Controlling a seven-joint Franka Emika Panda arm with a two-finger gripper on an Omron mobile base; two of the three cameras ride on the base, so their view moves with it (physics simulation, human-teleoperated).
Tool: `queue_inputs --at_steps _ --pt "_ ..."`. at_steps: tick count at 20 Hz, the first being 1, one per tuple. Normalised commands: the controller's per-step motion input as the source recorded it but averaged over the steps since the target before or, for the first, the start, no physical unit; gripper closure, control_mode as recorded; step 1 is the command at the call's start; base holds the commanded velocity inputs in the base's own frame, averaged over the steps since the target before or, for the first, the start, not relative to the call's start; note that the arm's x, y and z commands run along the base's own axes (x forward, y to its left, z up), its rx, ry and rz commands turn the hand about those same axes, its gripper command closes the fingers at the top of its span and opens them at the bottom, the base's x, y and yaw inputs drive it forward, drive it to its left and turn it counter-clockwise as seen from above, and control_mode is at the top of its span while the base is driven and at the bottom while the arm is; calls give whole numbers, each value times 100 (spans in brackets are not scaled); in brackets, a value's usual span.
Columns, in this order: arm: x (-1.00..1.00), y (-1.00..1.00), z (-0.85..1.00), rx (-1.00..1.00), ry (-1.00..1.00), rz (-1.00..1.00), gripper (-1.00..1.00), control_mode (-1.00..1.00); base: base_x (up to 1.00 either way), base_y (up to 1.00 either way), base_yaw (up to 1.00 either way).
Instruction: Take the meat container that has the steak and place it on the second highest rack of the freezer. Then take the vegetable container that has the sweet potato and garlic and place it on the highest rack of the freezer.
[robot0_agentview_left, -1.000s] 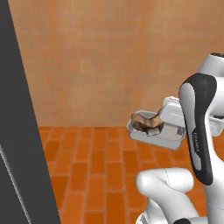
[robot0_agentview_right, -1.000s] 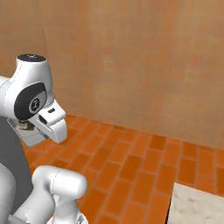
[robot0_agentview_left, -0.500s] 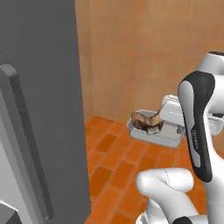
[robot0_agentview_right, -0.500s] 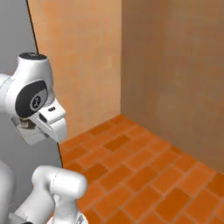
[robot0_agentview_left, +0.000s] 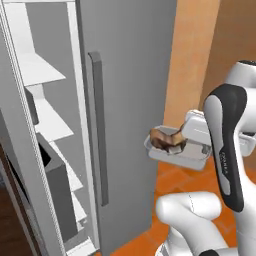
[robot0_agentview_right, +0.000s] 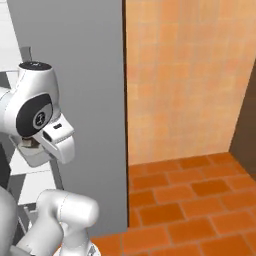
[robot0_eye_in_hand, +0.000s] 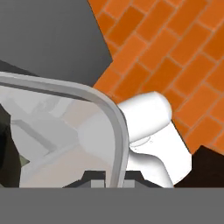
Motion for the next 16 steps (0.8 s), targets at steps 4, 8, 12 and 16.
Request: queue_inputs --at_steps 4,8,12,16 --pt "0 0 0 0 0 0 100 100 90 3 27" --pt "0 0 0 0 0 0 100 100 61 36 3" --pt "0 0 0 0 0 0 100 100 -14 18 30" --pt "0 0 0 0 0 0 100 100 1 0 53"
